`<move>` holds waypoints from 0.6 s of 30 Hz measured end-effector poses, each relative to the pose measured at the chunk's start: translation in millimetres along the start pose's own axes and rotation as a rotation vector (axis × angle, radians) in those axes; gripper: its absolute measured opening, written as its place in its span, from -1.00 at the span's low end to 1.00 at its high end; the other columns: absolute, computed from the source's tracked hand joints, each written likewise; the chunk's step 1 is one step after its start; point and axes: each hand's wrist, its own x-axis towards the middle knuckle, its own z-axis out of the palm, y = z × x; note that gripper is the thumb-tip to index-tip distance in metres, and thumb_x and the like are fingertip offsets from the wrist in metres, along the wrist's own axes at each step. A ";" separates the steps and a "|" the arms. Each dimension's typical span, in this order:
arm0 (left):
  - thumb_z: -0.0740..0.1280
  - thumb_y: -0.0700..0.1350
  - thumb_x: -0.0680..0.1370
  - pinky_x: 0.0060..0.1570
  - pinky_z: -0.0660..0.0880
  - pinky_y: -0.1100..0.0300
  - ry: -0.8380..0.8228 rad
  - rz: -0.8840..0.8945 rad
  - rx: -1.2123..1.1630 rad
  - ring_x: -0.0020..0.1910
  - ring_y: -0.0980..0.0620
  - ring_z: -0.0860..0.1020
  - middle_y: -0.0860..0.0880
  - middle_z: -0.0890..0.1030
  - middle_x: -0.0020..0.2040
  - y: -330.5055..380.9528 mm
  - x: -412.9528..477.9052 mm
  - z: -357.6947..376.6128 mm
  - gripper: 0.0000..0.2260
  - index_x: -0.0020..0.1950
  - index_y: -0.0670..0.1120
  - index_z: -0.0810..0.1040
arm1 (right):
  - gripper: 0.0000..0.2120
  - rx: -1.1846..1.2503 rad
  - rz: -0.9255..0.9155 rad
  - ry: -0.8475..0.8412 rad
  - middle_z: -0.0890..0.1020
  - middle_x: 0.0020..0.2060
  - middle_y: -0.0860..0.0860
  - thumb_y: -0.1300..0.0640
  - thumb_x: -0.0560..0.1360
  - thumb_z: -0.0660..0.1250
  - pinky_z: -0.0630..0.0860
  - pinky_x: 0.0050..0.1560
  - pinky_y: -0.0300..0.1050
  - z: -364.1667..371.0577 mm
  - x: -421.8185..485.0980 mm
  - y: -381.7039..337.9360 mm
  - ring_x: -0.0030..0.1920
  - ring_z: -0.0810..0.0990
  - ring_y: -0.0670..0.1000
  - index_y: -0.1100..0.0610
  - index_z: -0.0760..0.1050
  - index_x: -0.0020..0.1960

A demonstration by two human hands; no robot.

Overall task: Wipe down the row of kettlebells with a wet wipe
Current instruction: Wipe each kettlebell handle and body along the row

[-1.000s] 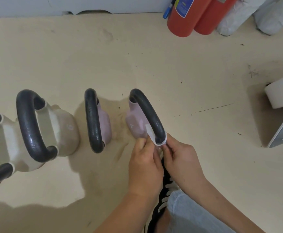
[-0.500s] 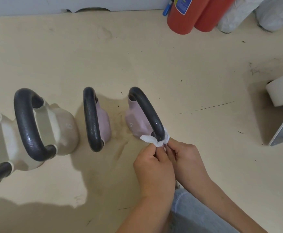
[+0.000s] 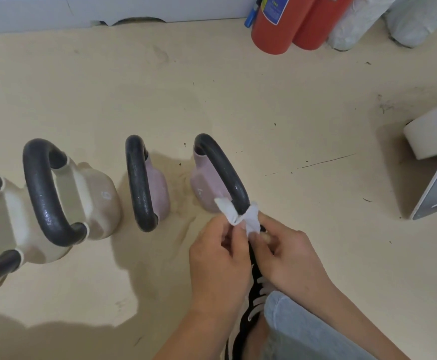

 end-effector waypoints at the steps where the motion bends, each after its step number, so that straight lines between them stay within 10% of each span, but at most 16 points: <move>1: 0.38 -0.09 0.61 -0.33 0.45 0.23 -0.006 0.019 -0.041 -0.37 0.13 0.49 0.12 0.55 -0.35 5.2 2.2 -0.9 -0.73 -0.26 0.10 0.46 | -0.74 0.077 -0.004 0.024 0.65 -0.32 0.06 0.04 0.68 0.24 0.56 -0.24 -0.01 -1.0 0.0 -4.1 -0.32 0.58 0.05 -0.20 0.56 0.30; 9: 0.37 -0.03 0.62 -0.17 0.52 0.29 0.128 -0.086 -0.198 -0.17 0.16 0.61 0.09 0.65 -0.14 21.9 29.6 0.0 -0.98 0.00 0.10 0.58 | -0.66 0.039 -0.121 0.198 0.61 0.11 -0.13 -0.06 0.69 0.21 0.49 0.11 -0.33 -9.7 35.1 -24.4 0.17 0.57 -0.19 -0.03 0.63 0.35; 18: 0.42 -0.21 0.58 -0.16 0.59 0.30 0.172 -0.169 -0.308 -0.19 0.17 0.66 0.03 0.70 -0.15 26.8 58.1 -0.3 -0.92 -0.03 -0.03 0.67 | -0.65 0.300 -0.029 0.130 0.68 0.24 -0.10 0.12 0.67 0.33 0.56 0.24 -0.31 -9.9 55.8 -49.1 0.22 0.65 -0.19 0.07 0.54 0.45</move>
